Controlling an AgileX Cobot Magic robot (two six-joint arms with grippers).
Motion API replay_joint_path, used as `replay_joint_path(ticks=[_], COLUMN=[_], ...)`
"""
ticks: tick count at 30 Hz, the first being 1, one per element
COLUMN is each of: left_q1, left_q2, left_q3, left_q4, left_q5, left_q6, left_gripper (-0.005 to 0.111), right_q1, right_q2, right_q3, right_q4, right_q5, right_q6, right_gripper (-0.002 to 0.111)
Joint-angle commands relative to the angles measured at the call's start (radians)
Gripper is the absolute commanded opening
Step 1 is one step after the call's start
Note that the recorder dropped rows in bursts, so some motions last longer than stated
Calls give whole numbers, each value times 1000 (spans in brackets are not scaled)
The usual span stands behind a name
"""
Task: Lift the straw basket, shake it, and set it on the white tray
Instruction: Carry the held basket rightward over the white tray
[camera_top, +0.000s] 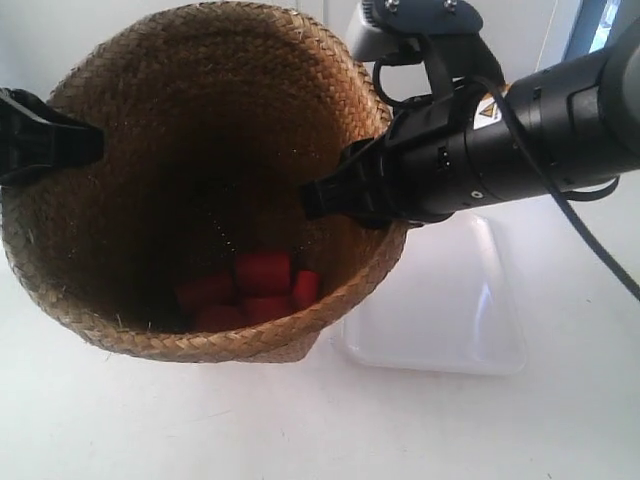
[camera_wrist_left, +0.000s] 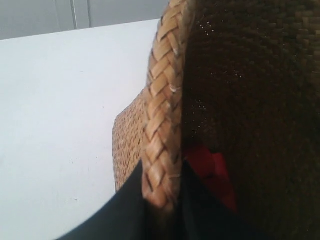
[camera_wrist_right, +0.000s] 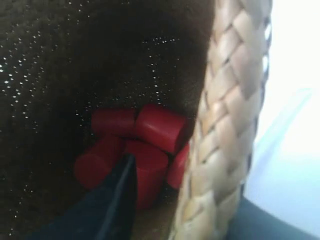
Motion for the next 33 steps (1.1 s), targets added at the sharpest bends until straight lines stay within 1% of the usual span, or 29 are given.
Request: replay_joint_path(ticks=[1,8,15,19,23,24,25,28,29,30,31,32,33], left_q1=[-1,-1,-1,-1,-1,-1,-1,-1,-1,-1,-1,3,14], left_q2=[5,5,25,48,87,92,89,12,-16,-31,-24,9,35], left_q3=[6,6,6,6,6,-3,-23,-156,-192,-182,-121,-52,-17], left_q4=[16,20,46,52,93,114,112,68,42,42,55,72,83], left_q5=[2,4,68,82,71,63,71,176,194,164,100,58,66], left_q6=[25,25,25,25,25,25,25,25,38,74,90,79,34], left_gripper=[0,0,0,0,0,0,0,0,0,0,0,0,0], right_q1=[2,2,2,2,2,2,2,2,9,20,26,25,12], right_q2=[-5,-5,24,37,56,58,49,-62,-109,-134,-134,-85,-35], right_q3=[-5,-5,-2,-2,15,9,-16,-157,-176,-149,-74,-10,4], right_q4=[-13,-13,-25,-27,-47,-53,-53,-32,-20,-26,-48,-58,-58], right_q5=[-5,0,-18,-10,-78,-71,-14,154,139,59,-71,-122,-78], right_q6=[-30,-20,-22,-24,-31,-31,-29,-23,-29,-46,-39,-21,-2], right_gripper=[0,0,0,0,0,0,0,0,0,0,0,0,0])
